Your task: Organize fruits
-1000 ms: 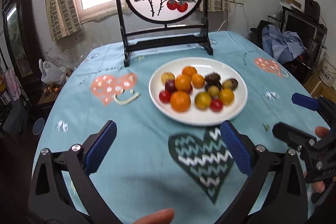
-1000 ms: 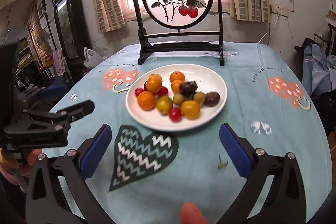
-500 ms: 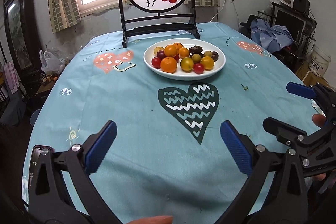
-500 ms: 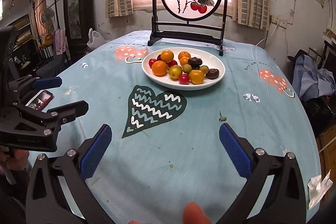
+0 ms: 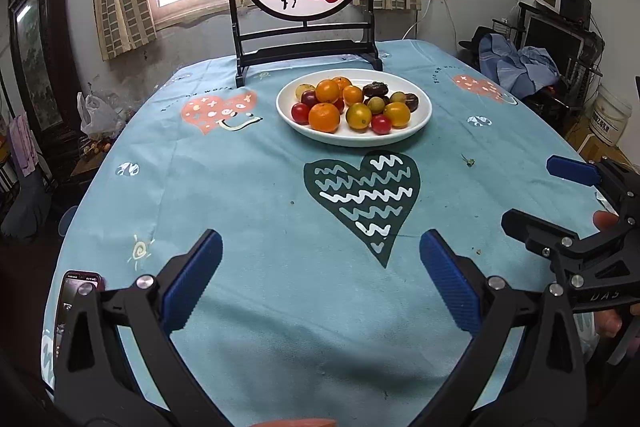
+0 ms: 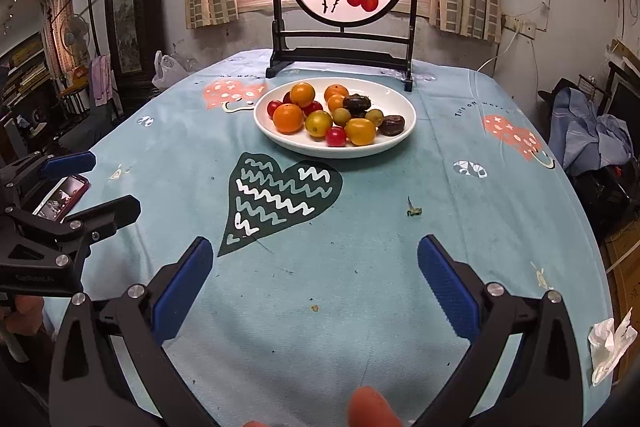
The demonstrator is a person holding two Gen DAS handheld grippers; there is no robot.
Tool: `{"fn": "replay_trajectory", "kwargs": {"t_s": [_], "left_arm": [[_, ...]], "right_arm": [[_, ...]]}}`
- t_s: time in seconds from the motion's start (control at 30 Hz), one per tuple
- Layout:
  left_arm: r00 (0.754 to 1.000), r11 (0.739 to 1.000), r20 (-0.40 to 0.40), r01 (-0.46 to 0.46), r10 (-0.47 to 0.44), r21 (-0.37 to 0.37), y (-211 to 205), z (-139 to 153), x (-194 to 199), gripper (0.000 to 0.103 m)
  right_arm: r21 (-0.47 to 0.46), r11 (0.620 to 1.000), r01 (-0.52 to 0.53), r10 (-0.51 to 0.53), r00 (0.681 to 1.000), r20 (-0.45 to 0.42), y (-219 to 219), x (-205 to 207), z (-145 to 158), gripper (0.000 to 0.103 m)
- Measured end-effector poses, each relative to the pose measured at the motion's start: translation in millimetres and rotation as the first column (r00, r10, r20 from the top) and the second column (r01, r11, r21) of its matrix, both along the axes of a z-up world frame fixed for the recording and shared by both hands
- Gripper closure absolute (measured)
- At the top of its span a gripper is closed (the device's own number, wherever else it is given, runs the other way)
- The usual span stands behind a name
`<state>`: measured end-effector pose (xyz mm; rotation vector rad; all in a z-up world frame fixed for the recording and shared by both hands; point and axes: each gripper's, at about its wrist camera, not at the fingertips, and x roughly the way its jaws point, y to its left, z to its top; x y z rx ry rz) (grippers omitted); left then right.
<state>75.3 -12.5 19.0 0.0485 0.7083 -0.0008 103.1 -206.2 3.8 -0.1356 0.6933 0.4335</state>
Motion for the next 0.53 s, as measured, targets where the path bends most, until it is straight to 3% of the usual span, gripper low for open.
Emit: {"fn": "replay_trajectory", "kwargs": {"t_s": [0.53], "left_arm": [[1.0,0.999,-0.006,-0.03,0.03,-0.01,3.5,-6.2,5.1,0.002]], "right_arm": [[-0.002,1.0,0.007,-0.007,1.0,-0.003,-2.0,0.8,-0.6,0.001]]}}
